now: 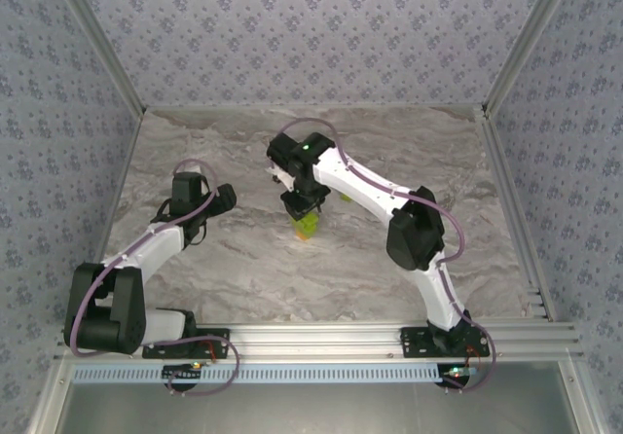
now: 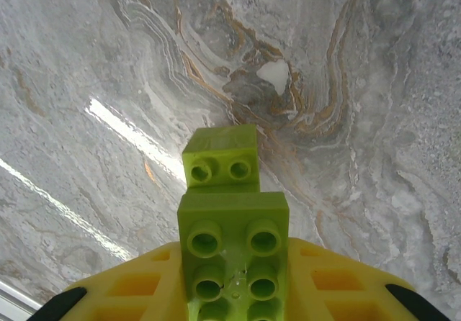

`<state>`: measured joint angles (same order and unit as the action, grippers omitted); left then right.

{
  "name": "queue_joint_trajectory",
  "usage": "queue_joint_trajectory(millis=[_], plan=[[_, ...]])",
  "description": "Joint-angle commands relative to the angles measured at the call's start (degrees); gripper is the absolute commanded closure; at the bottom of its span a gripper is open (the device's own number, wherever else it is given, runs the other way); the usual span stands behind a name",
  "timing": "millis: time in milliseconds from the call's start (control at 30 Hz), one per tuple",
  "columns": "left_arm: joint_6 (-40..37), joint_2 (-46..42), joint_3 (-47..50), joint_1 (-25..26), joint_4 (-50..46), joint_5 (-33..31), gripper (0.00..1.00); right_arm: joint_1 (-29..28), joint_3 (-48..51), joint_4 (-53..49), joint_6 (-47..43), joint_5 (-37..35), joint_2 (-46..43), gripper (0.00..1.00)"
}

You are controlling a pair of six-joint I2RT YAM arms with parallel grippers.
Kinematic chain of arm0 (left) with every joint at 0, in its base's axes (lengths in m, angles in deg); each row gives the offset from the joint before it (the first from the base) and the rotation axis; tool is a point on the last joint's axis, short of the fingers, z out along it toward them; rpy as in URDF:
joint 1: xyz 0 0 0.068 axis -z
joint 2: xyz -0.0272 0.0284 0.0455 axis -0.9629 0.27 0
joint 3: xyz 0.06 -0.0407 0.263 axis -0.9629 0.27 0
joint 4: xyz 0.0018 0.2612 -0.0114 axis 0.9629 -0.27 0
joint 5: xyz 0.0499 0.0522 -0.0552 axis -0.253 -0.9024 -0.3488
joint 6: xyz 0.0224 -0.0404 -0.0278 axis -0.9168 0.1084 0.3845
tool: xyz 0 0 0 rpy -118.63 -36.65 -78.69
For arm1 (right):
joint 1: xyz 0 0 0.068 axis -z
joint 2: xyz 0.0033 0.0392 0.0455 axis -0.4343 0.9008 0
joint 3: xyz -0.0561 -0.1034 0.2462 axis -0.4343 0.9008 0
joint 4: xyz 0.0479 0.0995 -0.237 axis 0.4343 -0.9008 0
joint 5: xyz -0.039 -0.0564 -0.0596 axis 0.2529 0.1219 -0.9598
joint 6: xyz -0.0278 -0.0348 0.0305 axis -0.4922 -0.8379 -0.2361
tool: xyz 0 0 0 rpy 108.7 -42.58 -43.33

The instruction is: Assemble a carrot with lego

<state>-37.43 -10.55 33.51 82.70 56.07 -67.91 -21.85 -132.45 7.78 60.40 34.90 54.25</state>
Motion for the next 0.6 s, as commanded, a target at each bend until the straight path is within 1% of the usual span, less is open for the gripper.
queue_joint_trajectory(millis=[0, 233, 567], plan=[[-0.51, -0.81, -0.09, -0.19, 0.77, 0.90, 0.09, 0.07, 2.46, 0.98, 0.17, -0.22, -2.53, 0.67], [-0.63, -0.56, -0.19, -0.14, 0.77, 0.94, 0.09, -0.39, 4.66, 3.07, 0.00, 0.56, -2.83, 0.67], [-0.62, -0.43, -0.26, -0.18, 0.73, 0.86, 0.09, -0.26, 4.40, 3.52, -0.36, 1.59, -2.05, 0.67]])
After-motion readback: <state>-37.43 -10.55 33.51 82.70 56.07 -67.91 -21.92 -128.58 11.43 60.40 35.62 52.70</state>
